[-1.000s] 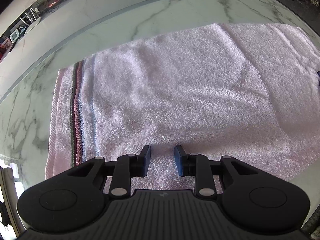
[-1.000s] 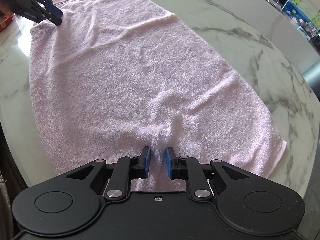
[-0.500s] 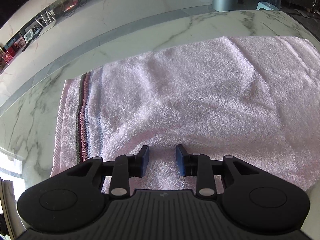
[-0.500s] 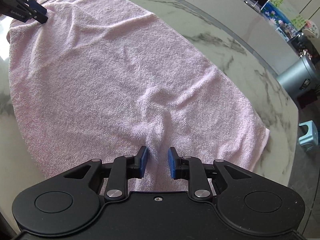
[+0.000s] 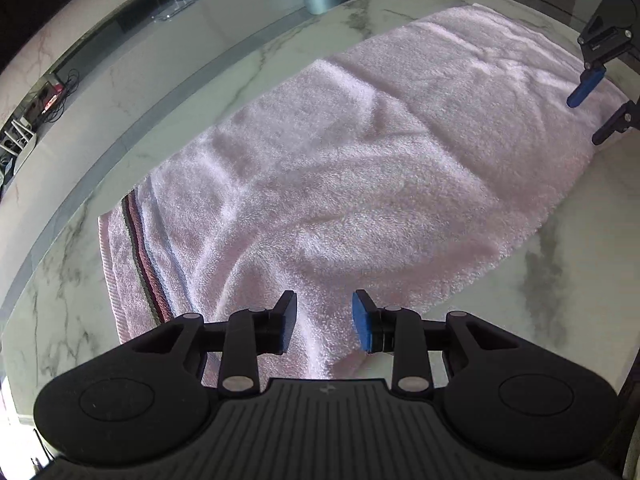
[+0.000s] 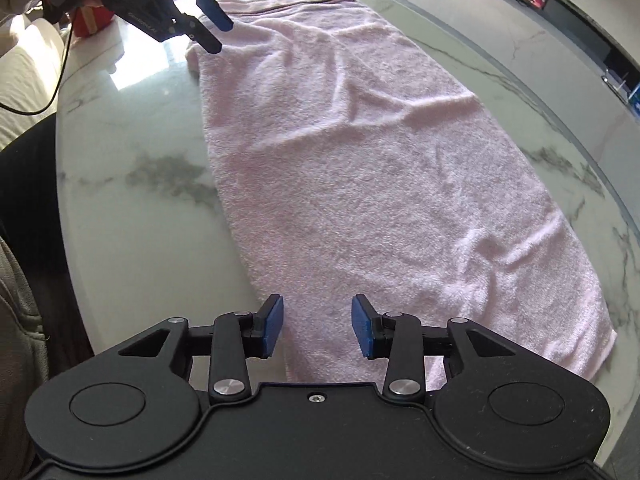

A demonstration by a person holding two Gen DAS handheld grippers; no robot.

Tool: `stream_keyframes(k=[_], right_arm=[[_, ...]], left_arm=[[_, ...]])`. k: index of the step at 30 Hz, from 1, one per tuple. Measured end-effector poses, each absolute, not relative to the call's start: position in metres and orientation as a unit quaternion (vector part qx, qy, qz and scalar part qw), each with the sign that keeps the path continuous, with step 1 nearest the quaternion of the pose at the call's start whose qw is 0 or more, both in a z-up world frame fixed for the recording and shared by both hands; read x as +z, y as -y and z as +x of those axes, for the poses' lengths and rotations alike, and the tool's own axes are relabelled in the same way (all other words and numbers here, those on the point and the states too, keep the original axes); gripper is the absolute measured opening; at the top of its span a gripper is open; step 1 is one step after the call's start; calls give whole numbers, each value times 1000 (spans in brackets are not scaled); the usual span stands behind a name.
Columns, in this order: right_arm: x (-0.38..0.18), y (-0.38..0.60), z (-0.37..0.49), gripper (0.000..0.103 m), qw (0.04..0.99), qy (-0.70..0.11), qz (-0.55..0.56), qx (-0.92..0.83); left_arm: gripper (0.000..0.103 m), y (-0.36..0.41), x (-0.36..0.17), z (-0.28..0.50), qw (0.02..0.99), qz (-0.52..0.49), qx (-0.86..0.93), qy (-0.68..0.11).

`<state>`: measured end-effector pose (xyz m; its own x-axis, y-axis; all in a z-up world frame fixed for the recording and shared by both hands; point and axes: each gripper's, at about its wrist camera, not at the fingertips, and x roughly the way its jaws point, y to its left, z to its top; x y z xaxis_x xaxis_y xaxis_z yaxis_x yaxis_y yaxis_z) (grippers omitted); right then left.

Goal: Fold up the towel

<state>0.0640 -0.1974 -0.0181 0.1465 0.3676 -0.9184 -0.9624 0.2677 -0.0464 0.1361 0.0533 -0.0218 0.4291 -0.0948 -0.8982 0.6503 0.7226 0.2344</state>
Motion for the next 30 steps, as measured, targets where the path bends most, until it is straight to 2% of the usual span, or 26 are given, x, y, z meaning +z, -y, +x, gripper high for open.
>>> stream_keyframes(k=[5, 8, 9, 10, 11, 14, 20, 24, 28, 30], right_arm=[[-29, 187, 48, 43, 656, -416, -375, 506], [-34, 185, 48, 41, 656, -418, -380, 501], [-36, 185, 49, 32, 656, -422, -380, 497], [-37, 185, 51, 16, 658, -426, -380, 491], [-37, 185, 53, 11, 661, -431, -378, 485], [-29, 186, 60, 7, 672, -433, -364, 478], [-10, 179, 88, 7, 704, -429, -355, 440], [-15, 172, 122, 9, 725, -444, -346, 396], [-18, 172, 129, 20, 735, -445, -339, 383], [-14, 175, 127, 26, 736, -437, -339, 390]], left_arm=[[36, -42, -38, 119, 767, 363, -243, -470], [35, -44, -43, 121, 769, 358, -239, -474], [27, -45, -43, 123, 771, 348, -240, -477], [21, -47, -43, 125, 773, 336, -243, -480], [17, -48, -41, 127, 775, 325, -246, -483], [12, -51, -33, 131, 783, 312, -251, -476], [11, -55, -16, 158, 807, 285, -227, -465], [12, -54, -24, 180, 813, 274, -199, -473], [17, -52, -29, 186, 818, 272, -183, -473], [27, -55, -26, 184, 821, 273, -182, -467]])
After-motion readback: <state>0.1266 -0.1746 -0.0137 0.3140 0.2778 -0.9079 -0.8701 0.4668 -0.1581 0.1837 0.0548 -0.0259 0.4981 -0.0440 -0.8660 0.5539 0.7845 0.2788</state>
